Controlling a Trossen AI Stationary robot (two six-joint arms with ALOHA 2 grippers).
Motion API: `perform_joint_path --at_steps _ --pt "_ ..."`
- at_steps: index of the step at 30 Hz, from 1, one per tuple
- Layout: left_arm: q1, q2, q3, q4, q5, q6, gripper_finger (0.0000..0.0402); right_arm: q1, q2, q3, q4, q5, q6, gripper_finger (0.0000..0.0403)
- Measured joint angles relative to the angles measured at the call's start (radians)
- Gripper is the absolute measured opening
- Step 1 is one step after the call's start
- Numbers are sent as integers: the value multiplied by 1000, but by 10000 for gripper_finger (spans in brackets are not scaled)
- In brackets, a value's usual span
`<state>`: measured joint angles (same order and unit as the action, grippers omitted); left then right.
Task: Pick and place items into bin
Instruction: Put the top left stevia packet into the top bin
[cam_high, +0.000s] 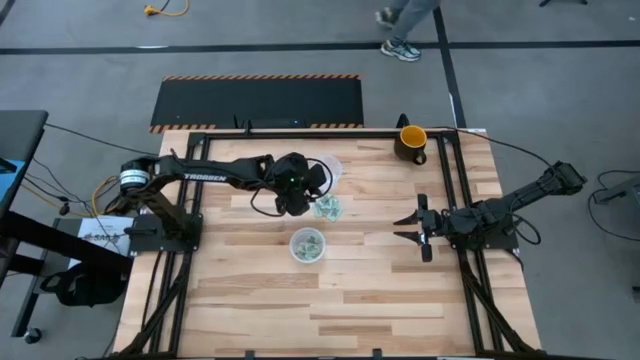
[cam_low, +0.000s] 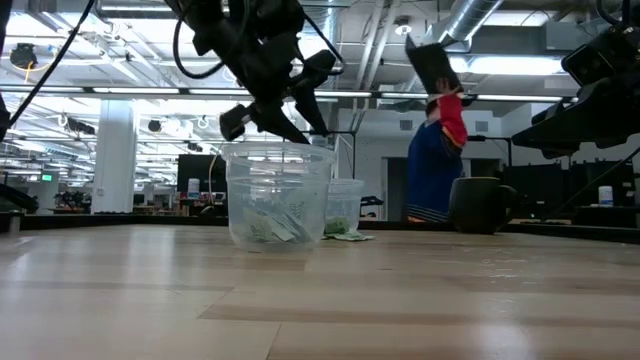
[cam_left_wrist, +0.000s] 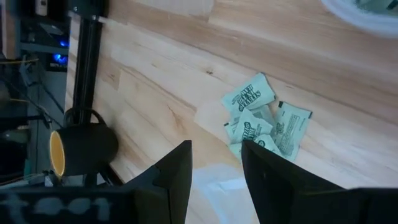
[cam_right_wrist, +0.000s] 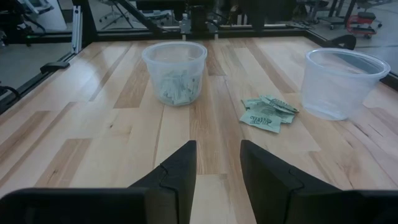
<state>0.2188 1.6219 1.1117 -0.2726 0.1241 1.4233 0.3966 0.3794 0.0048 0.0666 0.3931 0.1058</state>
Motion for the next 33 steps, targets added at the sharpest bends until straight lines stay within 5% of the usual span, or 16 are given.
perform_joint_path --at_steps 33 --pt "76 207 14 -4 185 59 131 0 -1 0 -1 0 0 118"
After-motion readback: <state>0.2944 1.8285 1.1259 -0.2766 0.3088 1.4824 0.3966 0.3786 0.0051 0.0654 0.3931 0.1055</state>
